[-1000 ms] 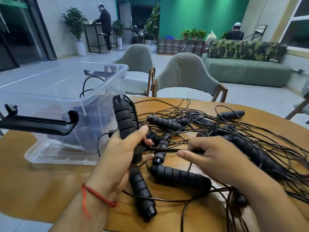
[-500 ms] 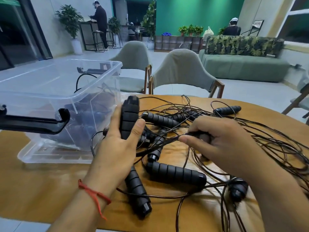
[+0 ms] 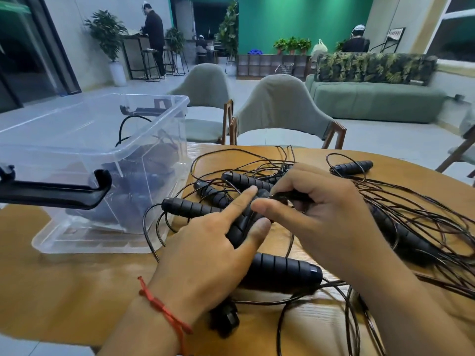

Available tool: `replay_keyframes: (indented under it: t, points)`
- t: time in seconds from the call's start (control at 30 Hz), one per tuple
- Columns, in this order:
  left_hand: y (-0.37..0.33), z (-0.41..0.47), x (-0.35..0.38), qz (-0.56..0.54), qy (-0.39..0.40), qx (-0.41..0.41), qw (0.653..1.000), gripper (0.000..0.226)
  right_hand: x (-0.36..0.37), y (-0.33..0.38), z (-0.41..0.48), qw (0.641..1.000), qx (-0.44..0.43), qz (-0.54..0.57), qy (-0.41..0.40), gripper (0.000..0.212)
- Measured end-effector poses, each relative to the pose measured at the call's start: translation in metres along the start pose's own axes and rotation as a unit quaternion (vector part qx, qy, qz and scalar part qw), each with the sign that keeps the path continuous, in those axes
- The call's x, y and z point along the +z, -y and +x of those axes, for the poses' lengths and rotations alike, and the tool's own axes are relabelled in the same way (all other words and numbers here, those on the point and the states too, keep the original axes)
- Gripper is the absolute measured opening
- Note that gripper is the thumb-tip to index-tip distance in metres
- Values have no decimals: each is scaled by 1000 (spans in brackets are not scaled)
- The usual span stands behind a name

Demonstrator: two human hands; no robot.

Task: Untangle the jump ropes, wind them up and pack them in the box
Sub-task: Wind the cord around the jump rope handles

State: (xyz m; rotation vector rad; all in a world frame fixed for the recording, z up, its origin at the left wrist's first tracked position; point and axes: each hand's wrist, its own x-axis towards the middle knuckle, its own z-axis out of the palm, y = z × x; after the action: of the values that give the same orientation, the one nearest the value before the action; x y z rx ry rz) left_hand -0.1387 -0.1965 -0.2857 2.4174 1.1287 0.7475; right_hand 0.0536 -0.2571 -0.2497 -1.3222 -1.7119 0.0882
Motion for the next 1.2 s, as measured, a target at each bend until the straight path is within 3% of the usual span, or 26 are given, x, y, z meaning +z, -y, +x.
replay_keyframes:
  t: [0.13,0.23,0.4,0.5,0.6,0.67,0.77,0.83,0.93,1.03,1.2]
  points:
    - [-4,-5,7,-45,37,76,995,36,-8,-9,0,993,68,96,12,25]
    - [-11,-7,10,-25,24,138,990,25,-24,-19,-1,977,138,144,77,26]
    - [-15,-7,12,-43,-8,182,982,40,-33,-35,-5,946,174,227,153,22]
    - [-16,-9,10,-99,-17,202,974,48,-31,-48,-7,910,208,315,172,17]
    - [-20,-11,6,-152,-29,222,963,46,-20,-58,-7,892,219,337,205,45]
    - [-21,-10,4,-214,-45,218,951,36,-1,-69,-12,918,215,285,172,55]
    - [-17,-6,2,-291,-74,161,940,29,25,-68,-18,973,183,108,94,37]
    - [-13,-2,1,-354,-82,107,926,30,31,-45,-13,979,156,103,81,17]
    - [3,8,-1,-405,-72,12,911,34,37,-19,-9,990,109,-8,95,21]
    - [22,17,-1,-433,-48,-71,897,41,45,-14,-12,984,73,-111,117,12]
    - [25,20,-7,-597,-42,-176,782,46,49,-2,-14,971,66,-139,184,16]
